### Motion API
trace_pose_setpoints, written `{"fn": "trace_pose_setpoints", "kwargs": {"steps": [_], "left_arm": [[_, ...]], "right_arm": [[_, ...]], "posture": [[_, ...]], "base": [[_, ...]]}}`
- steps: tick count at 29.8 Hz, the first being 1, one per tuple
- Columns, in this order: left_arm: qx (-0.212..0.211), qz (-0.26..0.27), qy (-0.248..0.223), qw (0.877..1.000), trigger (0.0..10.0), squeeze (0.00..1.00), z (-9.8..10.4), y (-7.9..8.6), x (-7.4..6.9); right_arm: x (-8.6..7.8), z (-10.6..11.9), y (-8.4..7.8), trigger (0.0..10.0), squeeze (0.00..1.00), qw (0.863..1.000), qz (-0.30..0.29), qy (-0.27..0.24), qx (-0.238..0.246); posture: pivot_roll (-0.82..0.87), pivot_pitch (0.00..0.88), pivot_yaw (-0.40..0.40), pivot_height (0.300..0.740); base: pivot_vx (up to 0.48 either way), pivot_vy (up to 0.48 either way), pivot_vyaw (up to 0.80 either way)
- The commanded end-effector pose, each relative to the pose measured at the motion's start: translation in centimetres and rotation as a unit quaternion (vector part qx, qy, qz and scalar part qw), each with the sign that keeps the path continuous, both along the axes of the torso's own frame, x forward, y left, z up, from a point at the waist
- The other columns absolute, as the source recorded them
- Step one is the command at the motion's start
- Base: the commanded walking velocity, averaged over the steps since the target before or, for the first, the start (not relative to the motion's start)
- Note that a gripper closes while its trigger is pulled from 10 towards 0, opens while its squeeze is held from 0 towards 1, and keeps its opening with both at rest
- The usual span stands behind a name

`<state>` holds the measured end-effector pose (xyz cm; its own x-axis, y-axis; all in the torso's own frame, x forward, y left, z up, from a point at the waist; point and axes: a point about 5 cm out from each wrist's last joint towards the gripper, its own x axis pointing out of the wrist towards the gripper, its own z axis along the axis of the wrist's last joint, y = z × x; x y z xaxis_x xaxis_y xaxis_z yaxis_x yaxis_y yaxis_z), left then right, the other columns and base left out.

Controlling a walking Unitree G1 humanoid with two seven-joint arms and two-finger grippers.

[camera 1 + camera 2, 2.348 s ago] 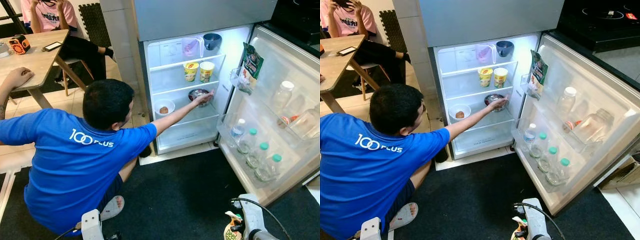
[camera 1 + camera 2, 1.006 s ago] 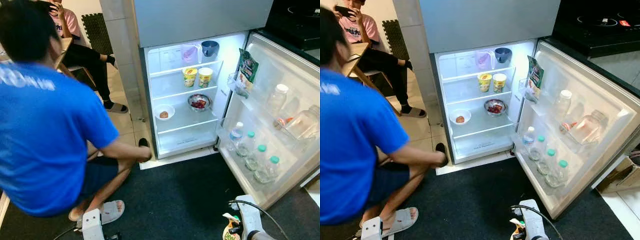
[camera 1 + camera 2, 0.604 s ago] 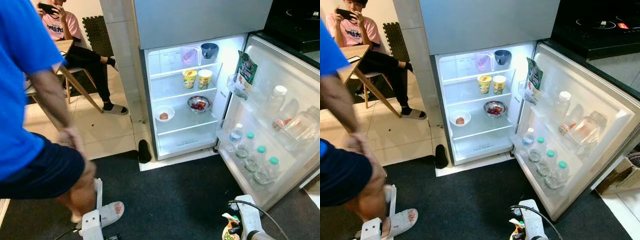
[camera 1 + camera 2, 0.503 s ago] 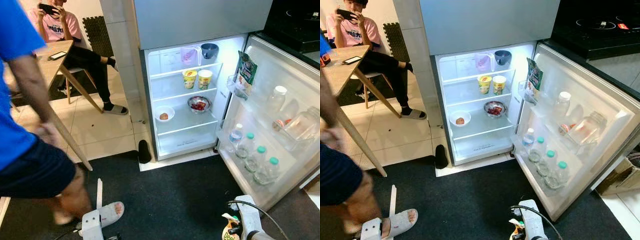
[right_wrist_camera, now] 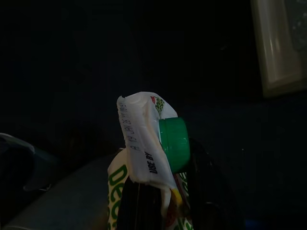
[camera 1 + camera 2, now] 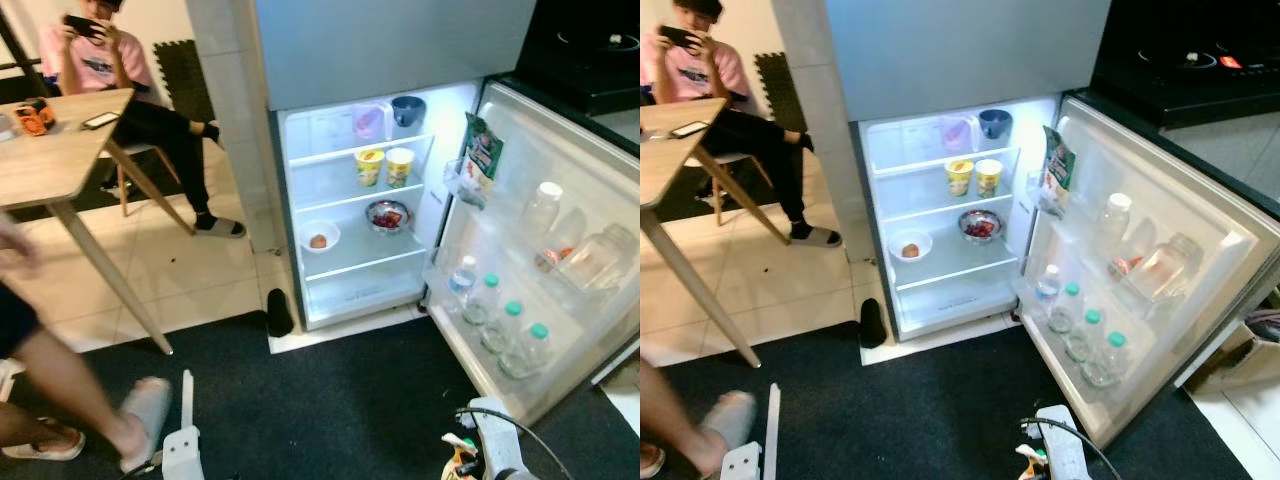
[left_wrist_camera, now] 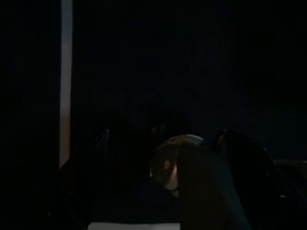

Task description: Restocking fridge

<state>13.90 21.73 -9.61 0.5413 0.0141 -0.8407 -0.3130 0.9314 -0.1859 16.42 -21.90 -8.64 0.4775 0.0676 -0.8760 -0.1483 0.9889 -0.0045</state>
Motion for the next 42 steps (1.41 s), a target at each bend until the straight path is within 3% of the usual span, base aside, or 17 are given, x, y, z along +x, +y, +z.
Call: {"fn": "trace_pose_setpoints", "kwargs": {"steps": [1,37,42], "left_arm": [[-0.003,0.001,0.012,1.0,10.0,0.0,-0.3,0.0,-0.7],[0.01,-0.005,0.015,1.0,10.0,0.0,-0.3,0.0,-0.8],[0.009,-0.001,0.011,1.0,10.0,0.0,-0.3,0.0,-0.7]], "right_arm": [[0.6,0.2,0.5,10.0,0.0,1.0,0.01,-0.011,0.005],[1.7,0.7,0.8,10.0,0.0,0.999,0.012,-0.031,0.006],[1.7,0.7,0.8,10.0,0.0,0.999,0.013,-0.028,0.007]], "posture": [[-0.04,0.0,0.032,0.74],[-0.04,0.0,0.033,0.74],[-0.04,0.0,0.033,0.74]], "base": [[0.311,0.0,0.0],[0.299,0.0,0.0],[0.0,0.0,-0.79]]}}
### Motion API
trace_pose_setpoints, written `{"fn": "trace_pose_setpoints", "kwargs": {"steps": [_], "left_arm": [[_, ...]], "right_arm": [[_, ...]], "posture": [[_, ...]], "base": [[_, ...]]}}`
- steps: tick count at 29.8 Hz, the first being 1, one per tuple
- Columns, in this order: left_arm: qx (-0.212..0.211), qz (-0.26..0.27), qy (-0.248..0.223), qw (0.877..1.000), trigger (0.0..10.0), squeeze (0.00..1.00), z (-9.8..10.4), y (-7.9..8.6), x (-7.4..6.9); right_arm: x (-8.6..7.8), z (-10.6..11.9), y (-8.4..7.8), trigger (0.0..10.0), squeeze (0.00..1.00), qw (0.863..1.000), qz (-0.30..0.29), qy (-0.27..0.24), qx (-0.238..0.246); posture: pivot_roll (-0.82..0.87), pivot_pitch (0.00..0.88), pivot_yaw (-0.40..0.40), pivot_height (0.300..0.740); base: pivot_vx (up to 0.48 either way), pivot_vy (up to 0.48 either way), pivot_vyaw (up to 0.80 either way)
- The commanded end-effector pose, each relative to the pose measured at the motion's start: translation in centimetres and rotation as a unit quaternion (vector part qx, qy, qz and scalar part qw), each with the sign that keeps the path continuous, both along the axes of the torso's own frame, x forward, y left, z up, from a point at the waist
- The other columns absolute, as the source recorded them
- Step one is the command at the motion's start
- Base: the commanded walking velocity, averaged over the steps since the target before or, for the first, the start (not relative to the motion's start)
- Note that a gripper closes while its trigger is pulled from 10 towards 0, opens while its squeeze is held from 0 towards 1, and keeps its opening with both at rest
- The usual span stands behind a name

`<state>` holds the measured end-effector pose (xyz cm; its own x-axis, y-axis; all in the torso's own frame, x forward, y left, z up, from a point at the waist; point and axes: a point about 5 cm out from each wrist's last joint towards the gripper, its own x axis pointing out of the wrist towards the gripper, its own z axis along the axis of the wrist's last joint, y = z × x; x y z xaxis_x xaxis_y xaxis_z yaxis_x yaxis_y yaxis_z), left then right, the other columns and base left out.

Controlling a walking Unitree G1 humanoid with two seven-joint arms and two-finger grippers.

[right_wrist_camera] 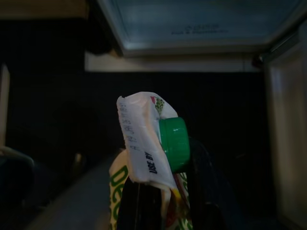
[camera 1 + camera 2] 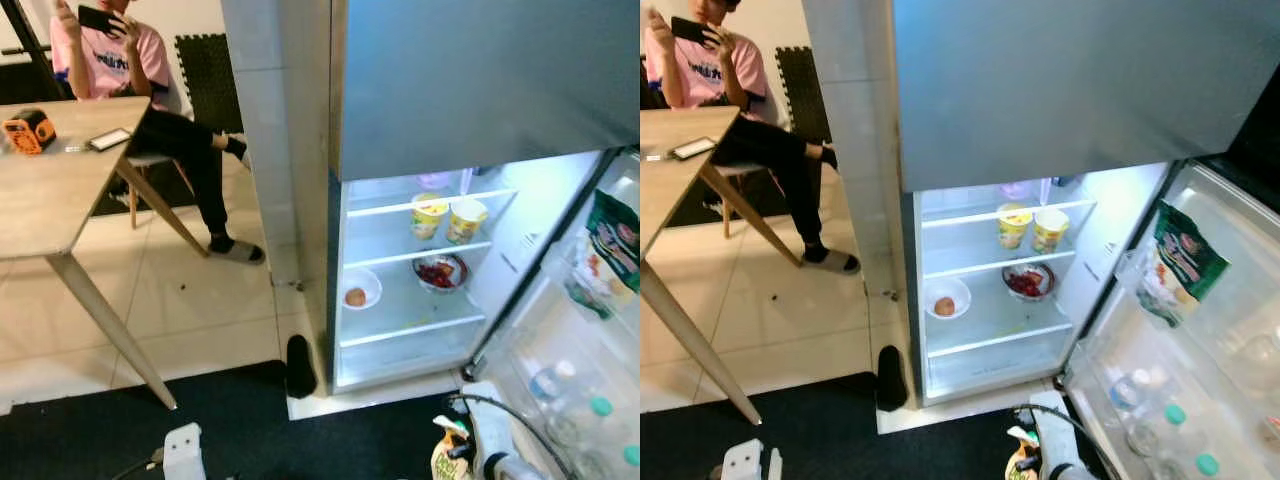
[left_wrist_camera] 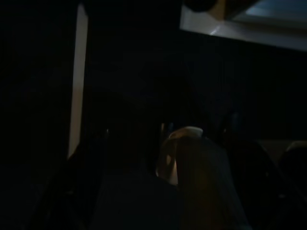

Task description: Restocking fridge

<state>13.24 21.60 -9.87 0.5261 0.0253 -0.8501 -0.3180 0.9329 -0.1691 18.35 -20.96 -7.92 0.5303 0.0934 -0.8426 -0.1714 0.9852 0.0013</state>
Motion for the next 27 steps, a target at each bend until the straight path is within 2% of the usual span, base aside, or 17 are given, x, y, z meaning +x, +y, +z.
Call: {"fn": "trace_pose_setpoints", "kwargs": {"steps": [1,16,25,27], "left_arm": [[0.003,-0.003,0.002,1.0,10.0,0.0,0.0,0.1,-0.1],[0.004,-0.01,-0.003,1.0,10.0,0.0,0.1,0.3,0.0],[-0.005,-0.014,-0.016,1.0,10.0,0.0,0.3,0.4,0.3],[-0.012,-0.014,-0.024,1.0,10.0,0.0,0.4,0.3,0.6]], "right_arm": [[-0.2,-0.1,-0.1,10.0,0.0,1.0,0.0,0.003,0.0],[0.1,0.0,0.4,10.0,0.0,1.0,0.008,-0.001,0.015],[1.9,0.9,1.5,10.0,0.0,0.998,0.044,-0.028,0.042],[2.7,1.4,1.9,10.0,0.0,0.996,0.055,-0.041,0.052]], "posture": [[-0.04,0.0,0.033,0.74],[-0.04,0.0,0.033,0.74],[-0.04,0.0,0.033,0.74],[-0.04,0.0,0.033,0.74]], "base": [[0.0,0.0,-0.79],[0.0,0.0,-0.79],[0.0,0.0,-0.79],[0.0,0.0,-0.79]]}}
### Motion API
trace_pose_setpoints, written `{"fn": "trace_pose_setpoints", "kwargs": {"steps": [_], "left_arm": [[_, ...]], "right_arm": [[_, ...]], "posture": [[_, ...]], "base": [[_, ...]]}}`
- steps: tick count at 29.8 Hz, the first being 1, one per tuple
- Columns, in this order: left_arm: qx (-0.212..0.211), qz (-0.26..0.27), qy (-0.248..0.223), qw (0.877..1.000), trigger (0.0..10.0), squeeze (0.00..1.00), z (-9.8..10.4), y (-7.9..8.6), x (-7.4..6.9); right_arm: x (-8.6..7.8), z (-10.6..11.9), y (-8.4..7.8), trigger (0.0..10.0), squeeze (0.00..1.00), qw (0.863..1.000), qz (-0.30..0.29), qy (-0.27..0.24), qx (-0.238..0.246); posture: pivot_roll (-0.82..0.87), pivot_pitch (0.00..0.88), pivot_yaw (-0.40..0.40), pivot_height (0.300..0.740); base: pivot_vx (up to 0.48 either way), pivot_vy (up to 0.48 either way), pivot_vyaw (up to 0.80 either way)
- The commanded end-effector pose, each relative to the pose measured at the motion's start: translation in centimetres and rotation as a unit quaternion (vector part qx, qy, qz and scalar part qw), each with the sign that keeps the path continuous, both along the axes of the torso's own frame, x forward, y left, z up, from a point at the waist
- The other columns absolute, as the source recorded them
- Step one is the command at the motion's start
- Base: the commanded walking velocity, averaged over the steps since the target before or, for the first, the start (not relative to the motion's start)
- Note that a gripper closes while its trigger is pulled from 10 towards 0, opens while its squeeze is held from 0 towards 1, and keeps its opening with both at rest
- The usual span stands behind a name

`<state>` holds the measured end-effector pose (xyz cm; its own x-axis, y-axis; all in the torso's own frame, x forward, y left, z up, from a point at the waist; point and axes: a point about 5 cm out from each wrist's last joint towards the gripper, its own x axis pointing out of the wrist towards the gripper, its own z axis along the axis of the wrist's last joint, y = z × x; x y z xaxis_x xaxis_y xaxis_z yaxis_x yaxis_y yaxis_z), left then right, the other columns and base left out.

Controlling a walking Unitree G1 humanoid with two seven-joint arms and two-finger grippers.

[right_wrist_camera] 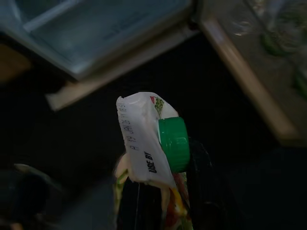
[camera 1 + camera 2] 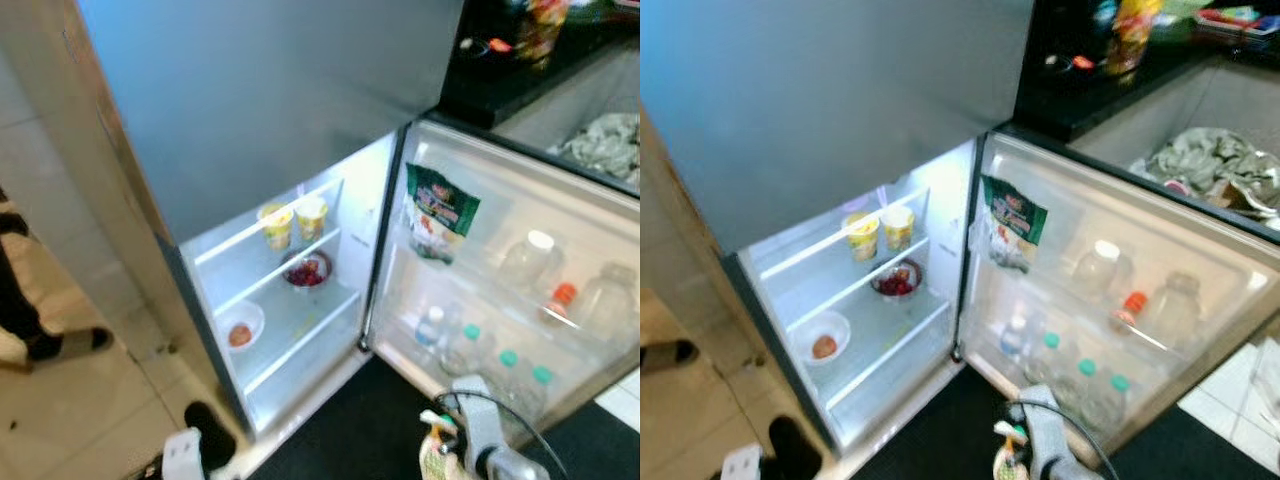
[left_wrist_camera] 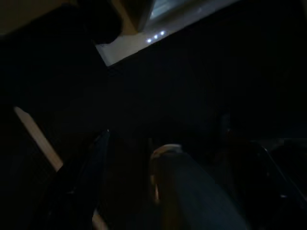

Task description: Restocking fridge

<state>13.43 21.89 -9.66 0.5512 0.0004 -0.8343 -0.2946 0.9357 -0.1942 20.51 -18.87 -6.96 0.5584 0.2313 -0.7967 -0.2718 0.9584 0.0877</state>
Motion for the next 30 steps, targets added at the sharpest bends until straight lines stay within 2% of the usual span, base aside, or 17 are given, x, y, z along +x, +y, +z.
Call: {"fn": "trace_pose_setpoints", "kwargs": {"steps": [1,9,15,21,26,30], "left_arm": [[-0.003,-0.004,-0.009,1.0,10.0,0.0,0.2,0.0,0.4],[-0.025,-0.014,-0.035,0.999,10.0,0.0,0.6,-0.4,1.6],[-0.06,-0.027,-0.086,0.994,10.0,0.0,1.8,0.0,3.8],[-0.049,-0.034,-0.104,0.993,10.0,0.0,2.6,0.8,4.9],[-0.046,-0.035,-0.104,0.993,10.0,0.0,2.6,0.9,5.0],[-0.042,-0.033,-0.086,0.995,10.0,0.0,2.1,0.3,4.2]], "right_arm": [[0.6,0.4,-0.2,10.0,0.0,1.0,0.004,-0.014,0.002],[3.0,2.0,1.0,10.0,0.0,0.997,0.046,-0.051,0.031],[5.0,3.8,2.1,10.0,0.0,0.988,0.103,-0.085,0.08],[5.9,4.5,2.2,10.0,0.0,0.985,0.118,-0.101,0.077],[6.0,4.6,2.2,10.0,0.0,0.985,0.121,-0.105,0.069],[6.3,4.8,3.6,10.0,0.0,0.98,0.143,-0.116,0.078]], "posture": [[-0.04,0.0,0.033,0.74],[-0.03,0.0,0.032,0.74],[-0.04,0.0,0.033,0.74],[-0.04,0.0,0.033,0.74],[-0.04,0.0,0.032,0.74],[-0.04,0.0,0.031,0.74]], "base": [[0.0,0.0,-0.79],[0.0,0.0,-0.79],[0.0,0.0,-0.79],[0.0,0.0,-0.74],[0.0,0.0,-0.1],[0.0,0.0,0.0]]}}
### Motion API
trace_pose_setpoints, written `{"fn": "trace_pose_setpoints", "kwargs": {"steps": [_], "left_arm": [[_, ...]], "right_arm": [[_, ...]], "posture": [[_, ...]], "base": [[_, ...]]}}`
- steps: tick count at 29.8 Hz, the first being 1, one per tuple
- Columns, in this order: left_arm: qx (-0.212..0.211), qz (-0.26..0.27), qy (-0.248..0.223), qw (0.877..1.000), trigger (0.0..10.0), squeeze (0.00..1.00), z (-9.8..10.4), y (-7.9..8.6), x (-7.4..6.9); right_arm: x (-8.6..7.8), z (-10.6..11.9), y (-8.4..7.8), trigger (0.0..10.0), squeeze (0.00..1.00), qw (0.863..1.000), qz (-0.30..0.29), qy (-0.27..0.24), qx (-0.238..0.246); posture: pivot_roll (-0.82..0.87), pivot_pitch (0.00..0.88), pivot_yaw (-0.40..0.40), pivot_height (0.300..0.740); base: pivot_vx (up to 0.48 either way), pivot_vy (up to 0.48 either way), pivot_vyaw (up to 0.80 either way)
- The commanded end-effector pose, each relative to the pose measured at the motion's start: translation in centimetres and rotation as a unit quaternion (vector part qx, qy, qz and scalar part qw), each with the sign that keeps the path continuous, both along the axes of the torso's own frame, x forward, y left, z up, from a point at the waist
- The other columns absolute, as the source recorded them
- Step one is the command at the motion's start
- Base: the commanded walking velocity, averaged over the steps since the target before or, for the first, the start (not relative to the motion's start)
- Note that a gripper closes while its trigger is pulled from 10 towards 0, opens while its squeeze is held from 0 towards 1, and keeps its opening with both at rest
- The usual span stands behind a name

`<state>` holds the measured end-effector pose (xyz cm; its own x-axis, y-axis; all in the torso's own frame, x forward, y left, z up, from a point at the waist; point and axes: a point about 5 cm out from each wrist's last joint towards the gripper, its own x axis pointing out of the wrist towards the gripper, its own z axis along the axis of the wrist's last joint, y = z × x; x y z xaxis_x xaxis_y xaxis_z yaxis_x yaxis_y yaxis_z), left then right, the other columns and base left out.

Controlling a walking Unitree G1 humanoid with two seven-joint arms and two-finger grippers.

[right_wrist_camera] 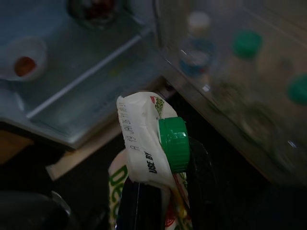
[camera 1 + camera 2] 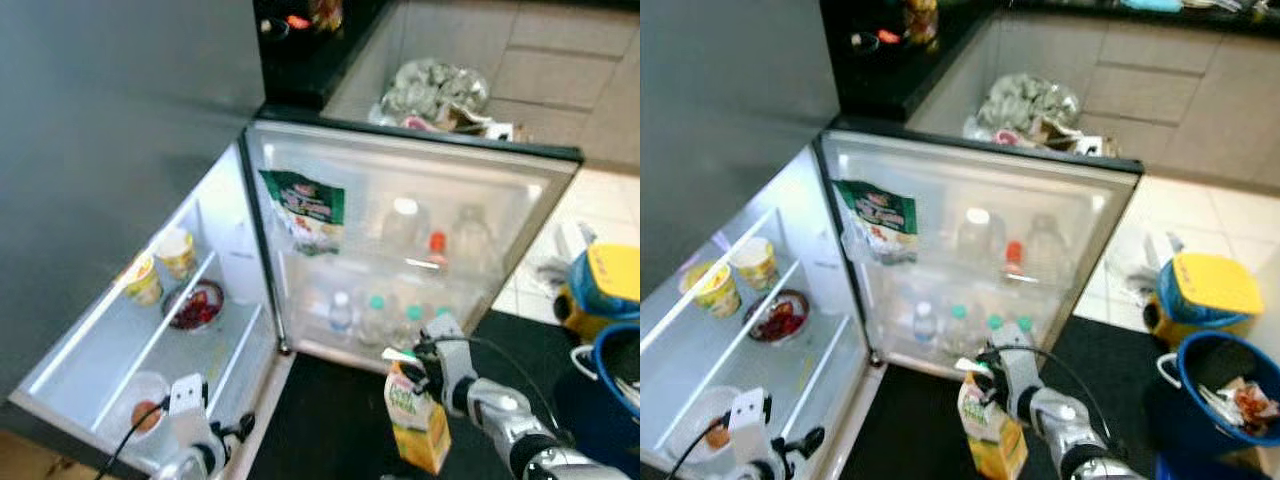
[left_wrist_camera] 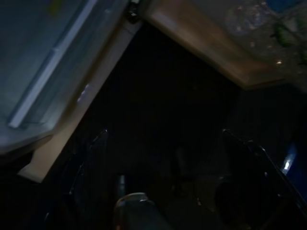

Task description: Restocking fridge

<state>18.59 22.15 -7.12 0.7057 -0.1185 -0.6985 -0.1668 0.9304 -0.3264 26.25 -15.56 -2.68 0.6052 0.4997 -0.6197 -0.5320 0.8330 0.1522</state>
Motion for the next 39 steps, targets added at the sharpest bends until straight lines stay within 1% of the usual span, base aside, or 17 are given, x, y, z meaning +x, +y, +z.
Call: {"fn": "trace_pose_setpoints", "kwargs": {"steps": [1,4,5,7,11,12,13,14,15,16,19,23,30,31,32,36,39], "left_arm": [[0.003,0.006,0.017,1.0,10.0,0.0,-0.5,0.1,-0.9],[0.003,0.004,0.029,1.0,10.0,0.0,-0.8,-0.2,-1.4],[0.005,0.003,0.047,0.999,10.0,0.0,-1.3,-0.4,-2.4],[0.008,0.005,0.064,0.998,10.0,0.0,-1.7,-0.5,-3.3],[0.008,0.006,0.071,0.997,10.0,0.0,-1.9,-0.5,-3.7],[0.008,0.005,0.082,0.997,10.0,0.0,-2.2,-0.6,-4.5],[0.007,0.004,0.086,0.996,10.0,0.0,-2.3,-0.6,-4.8],[0.007,0.004,0.086,0.996,10.0,0.0,-2.3,-0.6,-4.8],[0.007,0.004,0.089,0.996,10.0,0.0,-2.4,-0.6,-5.0],[0.007,0.004,0.089,0.996,10.0,0.0,-2.4,-0.6,-5.0],[0.008,0.005,0.091,0.996,10.0,0.0,-2.4,-0.5,-5.1],[0.008,0.005,0.087,0.996,10.0,0.0,-2.3,-0.4,-4.8],[0.011,0.002,0.076,0.997,10.0,0.0,-2.0,-0.4,-4.0],[0.011,0.002,0.076,0.997,10.0,0.0,-2.0,-0.4,-4.0],[0.011,0.002,0.077,0.997,10.0,0.0,-2.0,-0.4,-4.0],[0.012,0.003,0.078,0.997,10.0,0.0,-2.0,-0.3,-4.1],[0.012,0.003,0.082,0.997,10.0,0.0,-2.1,-0.3,-4.5]], "right_arm": [[0.5,0.5,0.3,10.0,0.0,1.0,0.012,-0.019,-0.001],[0.6,0.5,0.8,10.0,0.0,0.999,0.031,-0.023,-0.011],[0.5,0.3,0.7,10.0,0.0,0.998,0.034,-0.029,-0.043],[0.6,0.3,0.1,10.0,0.0,0.996,0.024,-0.04,-0.081],[0.9,0.5,0.0,10.0,0.0,0.995,0.015,-0.05,-0.08],[2.4,2.0,-0.4,10.0,0.0,0.993,-0.008,-0.095,-0.068],[3.1,2.8,-0.7,10.0,0.0,0.991,-0.018,-0.119,-0.065],[3.1,2.8,-0.7,10.0,0.0,0.991,-0.018,-0.119,-0.065],[3.9,3.8,-1.1,10.0,0.0,0.987,-0.035,-0.145,-0.063],[3.9,3.8,-1.1,10.0,0.0,0.987,-0.035,-0.145,-0.063],[5.4,5.8,-2.6,10.0,0.0,0.976,-0.073,-0.195,-0.07],[5.9,6.6,-3.5,10.0,0.0,0.97,-0.088,-0.213,-0.073],[7.3,8.8,-5.2,10.0,0.0,0.949,-0.136,-0.261,-0.109],[7.3,8.8,-5.2,10.0,0.0,0.949,-0.136,-0.261,-0.109],[7.8,9.7,-6.3,10.0,0.0,0.938,-0.169,-0.272,-0.129],[8.1,10.3,-7.2,10.0,0.0,0.93,-0.192,-0.279,-0.141],[8.9,12.3,-9.2,10.0,0.0,0.908,-0.239,-0.304,-0.16]], "posture": [[-0.04,0.0,0.031,0.74],[-0.04,0.0,0.032,0.74],[-0.04,0.0,0.032,0.74],[-0.04,0.0,0.032,0.74],[-0.03,0.0,0.031,0.74],[-0.04,0.0,0.033,0.74],[-0.04,0.0,0.033,0.74],[-0.04,0.0,0.033,0.74],[-0.04,0.0,0.036,0.74],[-0.04,0.0,0.036,0.74],[-0.04,0.0,0.036,0.74],[-0.04,0.0,0.036,0.74],[-0.04,0.0,0.038,0.74],[-0.04,0.0,0.038,0.74],[-0.04,0.0,0.038,0.74],[-0.04,0.0,0.037,0.74],[-0.03,0.0,0.038,0.74]], "base": [[0.0,0.0,0.0],[0.0,0.0,0.0],[0.0,0.0,0.0],[0.0,0.0,0.0],[0.0,0.0,0.0],[0.0,0.0,0.0],[0.0,0.0,0.0],[0.0,0.0,0.0],[0.0,0.0,0.0],[0.0,0.0,0.0],[0.0,0.0,0.0],[0.0,0.0,0.0],[0.0,0.0,0.0],[0.0,0.0,0.0],[0.0,0.0,0.0],[0.0,0.0,0.0],[0.0,0.0,0.0]]}}
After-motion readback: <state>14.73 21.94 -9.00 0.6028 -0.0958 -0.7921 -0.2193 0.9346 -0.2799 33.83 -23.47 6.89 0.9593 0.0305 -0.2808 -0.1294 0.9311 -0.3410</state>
